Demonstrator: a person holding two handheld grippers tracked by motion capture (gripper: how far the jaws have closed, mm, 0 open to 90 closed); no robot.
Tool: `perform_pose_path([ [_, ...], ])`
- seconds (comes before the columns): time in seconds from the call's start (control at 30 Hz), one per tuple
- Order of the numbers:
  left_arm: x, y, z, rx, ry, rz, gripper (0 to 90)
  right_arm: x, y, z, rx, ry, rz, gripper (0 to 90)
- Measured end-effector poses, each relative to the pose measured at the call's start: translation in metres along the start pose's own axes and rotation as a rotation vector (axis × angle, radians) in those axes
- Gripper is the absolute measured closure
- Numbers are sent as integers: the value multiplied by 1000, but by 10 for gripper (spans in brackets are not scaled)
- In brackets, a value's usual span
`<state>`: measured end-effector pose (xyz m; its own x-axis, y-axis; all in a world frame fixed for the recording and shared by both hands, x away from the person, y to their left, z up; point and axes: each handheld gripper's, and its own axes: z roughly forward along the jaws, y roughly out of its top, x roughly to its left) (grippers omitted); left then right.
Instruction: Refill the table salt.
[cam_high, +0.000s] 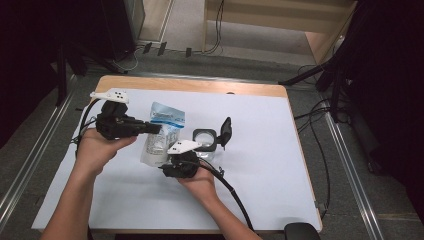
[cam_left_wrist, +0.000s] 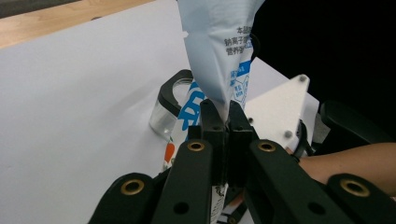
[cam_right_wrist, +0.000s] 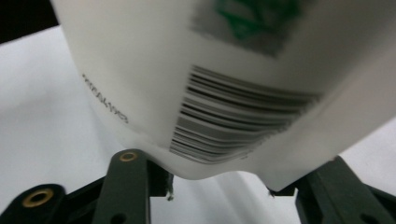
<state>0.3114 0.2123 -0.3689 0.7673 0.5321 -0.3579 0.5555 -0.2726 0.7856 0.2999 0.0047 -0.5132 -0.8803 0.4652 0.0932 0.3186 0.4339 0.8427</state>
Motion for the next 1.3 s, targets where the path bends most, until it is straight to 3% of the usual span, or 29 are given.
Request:
perform_pose_path([
  [0.23, 0, 3, 15, 13, 18, 6, 900, 8, -2, 2, 7, -22, -55, 446],
  [0.53, 2, 4, 26, 14, 15, -3, 900, 6, -5, 1, 10, 5, -35, 482],
  [0.67, 2, 6, 29, 27, 18, -4, 900, 7, -6, 0, -5, -1, -35, 426],
  [0.8, -1, 8, 33, 42, 43, 16, 900, 8, -6, 0, -6, -3, -61, 470],
  [0.9, -1, 10, 34, 61, 49, 25, 894, 4, -7, -2, -9, 26, -31, 541],
  [1.3, -2, 10, 40, 105, 59, 60, 789, 0, -10, -5, -12, 32, -12, 552],
])
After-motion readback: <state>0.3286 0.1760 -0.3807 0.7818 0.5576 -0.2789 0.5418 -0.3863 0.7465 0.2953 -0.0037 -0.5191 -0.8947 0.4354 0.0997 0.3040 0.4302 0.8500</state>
